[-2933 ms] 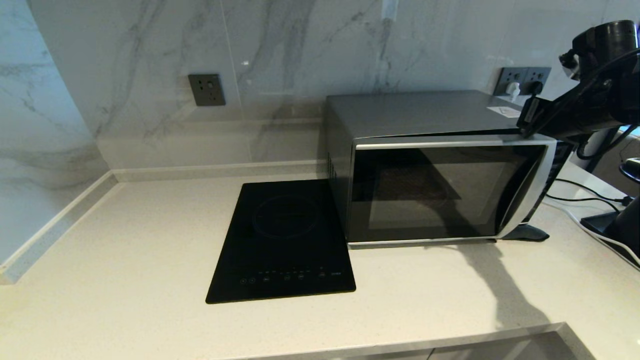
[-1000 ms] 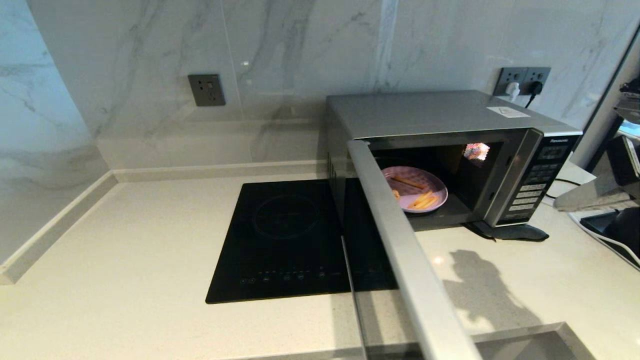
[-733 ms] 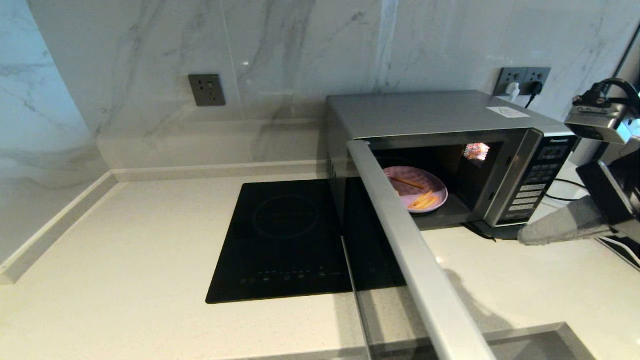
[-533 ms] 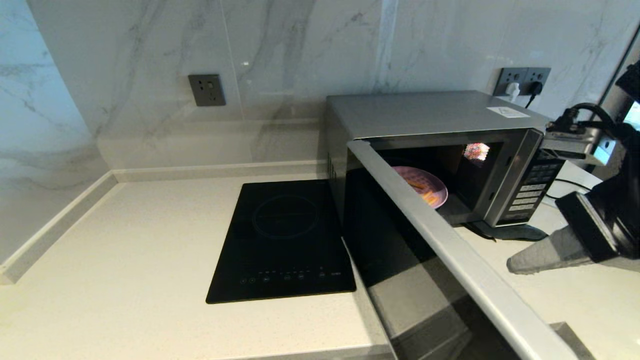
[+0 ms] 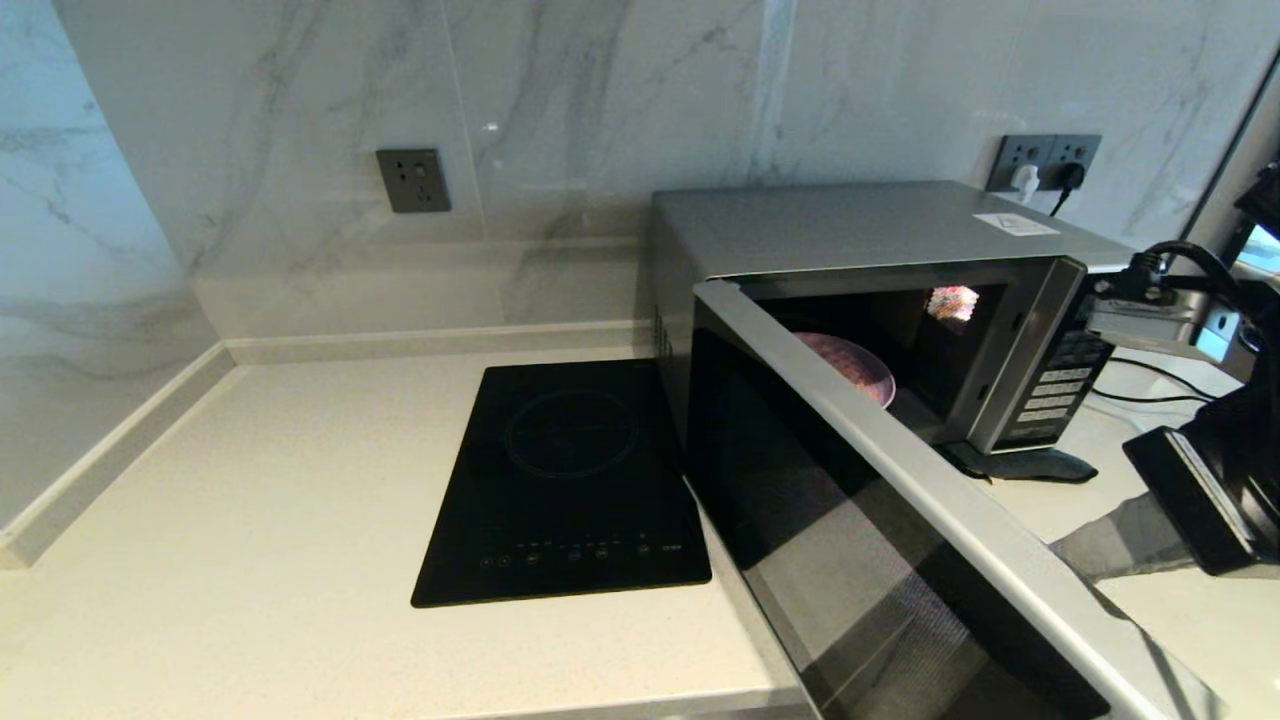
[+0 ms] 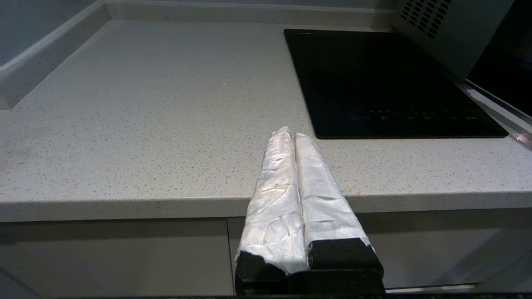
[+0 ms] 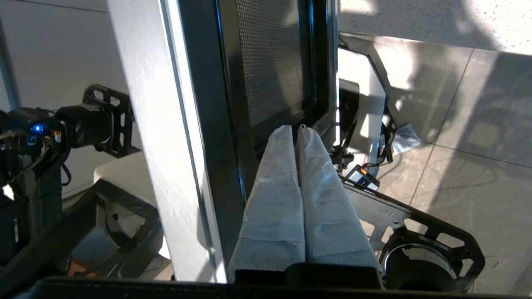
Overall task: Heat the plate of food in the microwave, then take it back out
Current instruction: Open the microwave oven
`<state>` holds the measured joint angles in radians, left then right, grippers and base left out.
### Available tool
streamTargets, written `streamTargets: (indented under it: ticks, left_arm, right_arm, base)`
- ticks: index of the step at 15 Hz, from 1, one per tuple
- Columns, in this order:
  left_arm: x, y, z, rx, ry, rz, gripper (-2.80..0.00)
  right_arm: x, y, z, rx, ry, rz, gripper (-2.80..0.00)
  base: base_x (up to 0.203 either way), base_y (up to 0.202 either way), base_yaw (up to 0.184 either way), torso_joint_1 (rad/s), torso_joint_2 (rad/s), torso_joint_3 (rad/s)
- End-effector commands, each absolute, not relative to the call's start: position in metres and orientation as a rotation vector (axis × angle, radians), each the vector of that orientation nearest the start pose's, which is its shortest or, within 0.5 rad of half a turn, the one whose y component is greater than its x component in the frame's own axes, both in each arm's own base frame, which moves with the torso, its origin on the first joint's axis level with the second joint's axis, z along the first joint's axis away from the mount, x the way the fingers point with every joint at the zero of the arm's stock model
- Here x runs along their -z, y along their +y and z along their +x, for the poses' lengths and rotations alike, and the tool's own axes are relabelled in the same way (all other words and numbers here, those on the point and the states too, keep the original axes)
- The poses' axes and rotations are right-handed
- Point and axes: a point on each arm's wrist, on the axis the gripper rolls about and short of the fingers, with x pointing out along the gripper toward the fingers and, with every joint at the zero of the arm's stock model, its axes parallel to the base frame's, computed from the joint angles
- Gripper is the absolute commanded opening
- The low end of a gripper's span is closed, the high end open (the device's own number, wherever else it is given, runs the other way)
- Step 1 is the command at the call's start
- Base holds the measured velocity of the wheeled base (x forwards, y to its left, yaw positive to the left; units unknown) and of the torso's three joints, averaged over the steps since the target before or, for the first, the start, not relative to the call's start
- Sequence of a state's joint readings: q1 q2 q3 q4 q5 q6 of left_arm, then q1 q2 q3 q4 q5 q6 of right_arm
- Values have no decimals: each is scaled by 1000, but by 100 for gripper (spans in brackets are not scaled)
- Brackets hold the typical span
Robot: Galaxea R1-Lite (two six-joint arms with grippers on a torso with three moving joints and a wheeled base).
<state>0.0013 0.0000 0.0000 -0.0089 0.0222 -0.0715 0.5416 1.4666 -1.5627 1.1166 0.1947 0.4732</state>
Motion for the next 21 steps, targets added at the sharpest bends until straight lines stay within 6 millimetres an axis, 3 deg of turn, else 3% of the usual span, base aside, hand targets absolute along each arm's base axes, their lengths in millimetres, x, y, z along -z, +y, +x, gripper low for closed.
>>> streamTargets:
  ticks: [1,6,14,18,21]
  left_arm:
    - [-76,0,-23,-24,-9,-72,-280]
    - [-76,0,-23,-24,-9,-72,-280]
    - [-76,0,-23,-24,-9,-72,-280]
    - [-76,0,-23,-25,-9,-72,-280]
    - [-76,0,-23,-24,-9,-72,-280]
  right_arm:
    - [-305,102,151,-437,1158,224,-280]
    - [-310,111,135,-557,1163,198,-280]
    - [-311,112,132,-598,1170,211,-280]
    - [-307,106,150,-451,1098,303,-280]
    - [-310,81,172,-221,946,391,-280]
  base:
    - [0,0,0,0,0,0]
    - [0,0,0,0,0,0]
    - [0,0,0,0,0,0]
    - [0,0,0,0,0,0]
    - [0,0,0,0,0,0]
